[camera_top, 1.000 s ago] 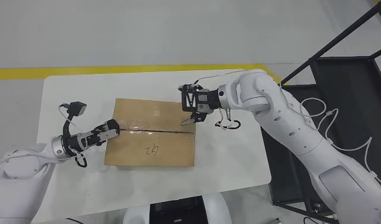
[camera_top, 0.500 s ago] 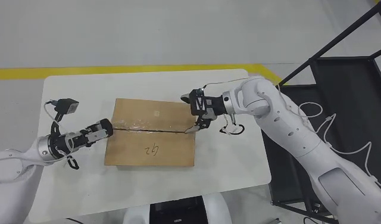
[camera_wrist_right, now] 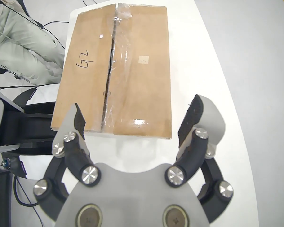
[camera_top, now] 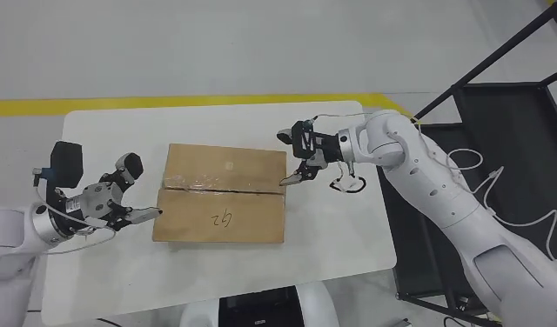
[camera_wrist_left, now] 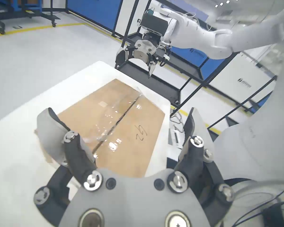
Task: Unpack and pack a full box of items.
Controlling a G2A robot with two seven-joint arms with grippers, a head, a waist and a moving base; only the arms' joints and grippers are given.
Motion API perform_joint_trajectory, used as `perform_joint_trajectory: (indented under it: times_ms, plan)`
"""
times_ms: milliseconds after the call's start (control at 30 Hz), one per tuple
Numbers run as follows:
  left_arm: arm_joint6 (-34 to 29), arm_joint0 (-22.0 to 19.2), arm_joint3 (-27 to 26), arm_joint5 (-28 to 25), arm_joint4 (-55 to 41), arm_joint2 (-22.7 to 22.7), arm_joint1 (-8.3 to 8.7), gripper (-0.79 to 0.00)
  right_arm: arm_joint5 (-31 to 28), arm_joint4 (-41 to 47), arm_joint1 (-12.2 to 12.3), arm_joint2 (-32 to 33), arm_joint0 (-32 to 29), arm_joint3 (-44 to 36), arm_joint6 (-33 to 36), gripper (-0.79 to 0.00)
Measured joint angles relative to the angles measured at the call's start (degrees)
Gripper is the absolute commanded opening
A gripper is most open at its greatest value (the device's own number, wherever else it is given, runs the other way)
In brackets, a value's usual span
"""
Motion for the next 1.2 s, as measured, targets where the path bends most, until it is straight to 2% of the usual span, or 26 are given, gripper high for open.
perform_joint_trajectory:
  times_ms: [100,167,833,1000,1200]
  plan:
    - [6.4,1.2,-1.1,0.1,6.6,-0.1,-0.55,0.0,0.0,-1.0,0.4,-0.5,-0.2,-0.6,-1.3,0.0]
    - [8.4,1.4,-1.0,0.1,8.4,0.3,-0.59,0.0,0.0,-1.1,0.8,-0.9,-0.4,-1.0,-2.7,0.0]
    - [9.1,1.2,-1.3,0.9,9.3,0.3,-0.68,0.0,0.0,-0.8,1.2,-1.2,-0.5,-0.7,-3.6,0.0]
    - [16.0,0.1,-0.8,0.2,14.5,0.8,-1.31,0.0,0.0,-0.8,1.2,-1.2,-0.5,-0.7,-3.6,0.0]
    - [26.1,-3.7,-0.4,0.1,30.0,3.2,-1.04,0.0,0.0,-0.8,1.2,-1.2,-0.5,-0.7,-3.6,0.0]
